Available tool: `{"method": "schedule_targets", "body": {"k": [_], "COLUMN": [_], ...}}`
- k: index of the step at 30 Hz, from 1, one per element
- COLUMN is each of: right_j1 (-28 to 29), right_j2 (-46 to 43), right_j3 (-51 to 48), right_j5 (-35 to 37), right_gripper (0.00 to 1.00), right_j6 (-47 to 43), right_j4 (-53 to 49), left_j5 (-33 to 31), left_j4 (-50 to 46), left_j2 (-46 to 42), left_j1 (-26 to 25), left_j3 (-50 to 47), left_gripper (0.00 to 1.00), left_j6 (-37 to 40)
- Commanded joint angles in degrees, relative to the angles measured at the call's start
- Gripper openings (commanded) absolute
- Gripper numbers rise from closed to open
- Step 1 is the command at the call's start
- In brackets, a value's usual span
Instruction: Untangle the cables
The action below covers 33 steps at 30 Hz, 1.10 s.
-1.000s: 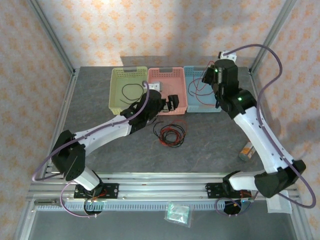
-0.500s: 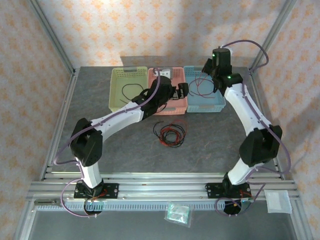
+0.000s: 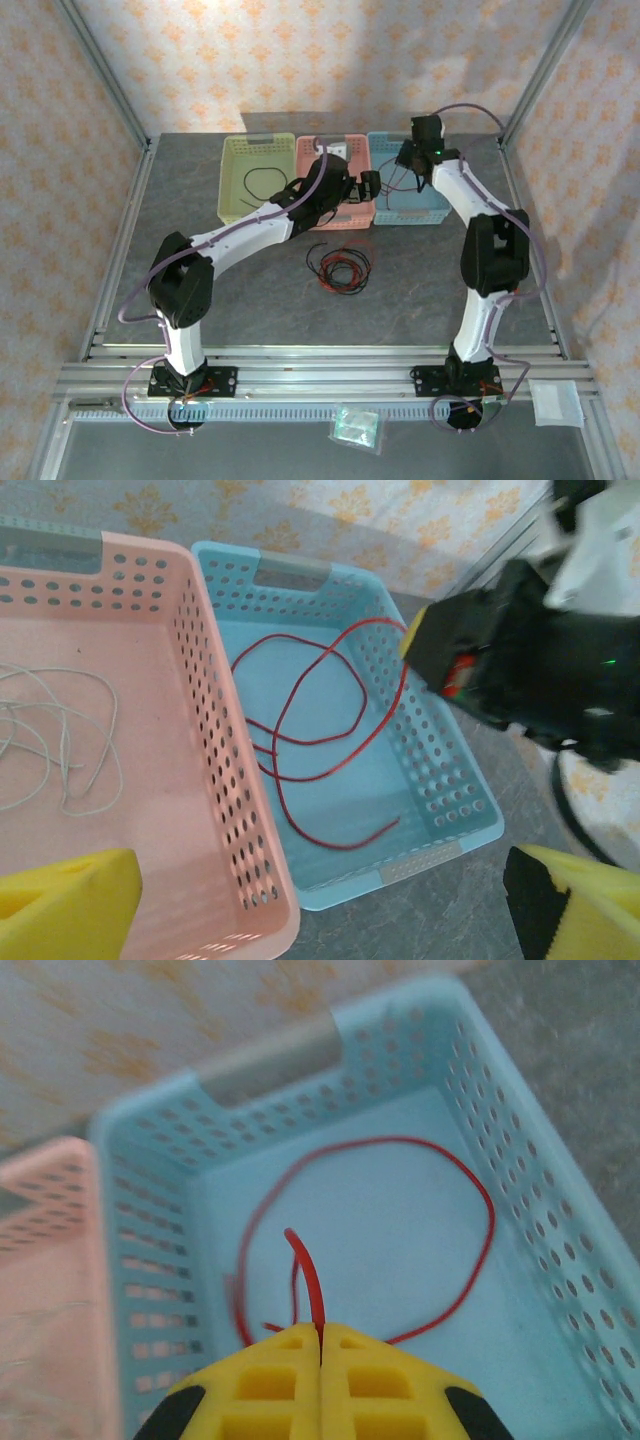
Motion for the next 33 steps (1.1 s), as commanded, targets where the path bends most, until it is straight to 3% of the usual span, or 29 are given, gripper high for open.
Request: {"method": "schedule_targets", "body": {"k": [1,3,5,11,16,20,28,33], "right_j1": [-0.24,-0.21,-0.2,-0.21,-0.13,1.42,8.91,14.29], "right_j2": [4.06,6.74,8.81,9.27,4.19,-4.18,-23.13,-32.46], "right_j3": [3.03,5.17,7.37,10.71,8.14,0.48,-17.86,-29.53], "right_j5": [5.5,6.58,7.71,11.38,14.29,14.83,9.51,5.74], "right_gripper": [0.0,0.0,0.07,0.39,0.68,0.69,0.59,0.54], "right_j6": [-1.04,-1.9,-2.33,-3.17,-2.75,-2.95,-2.18,3.64], "right_j4": [-3.62,-5.68,-7.81,-10.99,-11.59,-8.84,-5.21,-5.63], "left_j5": [0.48,0.92,1.45,2.14,1.21,0.97,-1.94,-3.06], "left_j4": [-2.66,-2.57,-2.57,-2.66,-2.96,-3.64,-2.6,-0.13], "left_j2": [1.97,2.51,2.72,2.14,-1.23,-4.31,-13.02,-17.66], "left_j1": [-0.53,-0.53,-0.48,-0.53,-0.53,-0.66,-3.41,-6.07], "left_j3": [0.42,0.42,0.42,-1.69,-5.44,-9.31,-21.75,-30.87], "left_gripper": [0.95,0.95,0.95,0.95,0.95,0.95,0.91,0.9], "left_j6": [1.86,2.12,2.22,2.65,3.19,2.92,1.84,-4.66]}}
